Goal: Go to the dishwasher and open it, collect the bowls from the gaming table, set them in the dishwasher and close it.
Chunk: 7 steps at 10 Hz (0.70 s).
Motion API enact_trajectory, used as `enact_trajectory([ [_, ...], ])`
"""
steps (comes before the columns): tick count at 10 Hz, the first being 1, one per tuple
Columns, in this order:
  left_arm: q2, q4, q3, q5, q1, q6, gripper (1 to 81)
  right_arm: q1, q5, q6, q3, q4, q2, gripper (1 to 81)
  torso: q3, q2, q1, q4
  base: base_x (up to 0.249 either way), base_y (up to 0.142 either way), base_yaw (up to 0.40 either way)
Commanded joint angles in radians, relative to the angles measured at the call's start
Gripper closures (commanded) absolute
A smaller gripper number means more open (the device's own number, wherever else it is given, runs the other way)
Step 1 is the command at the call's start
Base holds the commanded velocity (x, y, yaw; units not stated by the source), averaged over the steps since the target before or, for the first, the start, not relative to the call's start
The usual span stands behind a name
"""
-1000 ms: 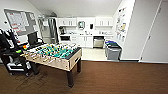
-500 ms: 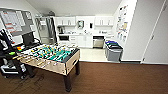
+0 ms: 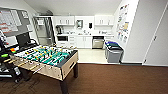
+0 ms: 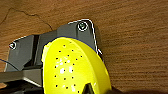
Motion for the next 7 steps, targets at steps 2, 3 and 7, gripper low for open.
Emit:
enact_trajectory([
  [2, -0.010, 0.009, -0.004, 0.060, -0.037, 0.002, 81.1, 0.027, -0.029, 0.004, -0.014, 0.001, -0.029, 81.1, 0.000, 0.000, 0.000, 0.000, 0.259, -0.098, 0.000],
  [3, -0.013, 0.009, -0.004, 0.060, -0.037, 0.002, 81.1, 0.028, -0.028, 0.005, -0.014, 0.001, -0.032, 81.1, 0.000, 0.000, 0.000, 0.000, 0.259, -0.099, 0.000],
  [7, -0.008, 0.010, -0.004, 0.062, -0.037, 0.004, 81.1, 0.033, -0.031, 0.007, -0.014, 0.001, -0.032, 81.1, 0.000, 0.000, 0.000, 0.000, 0.259, -0.100, 0.000],
])
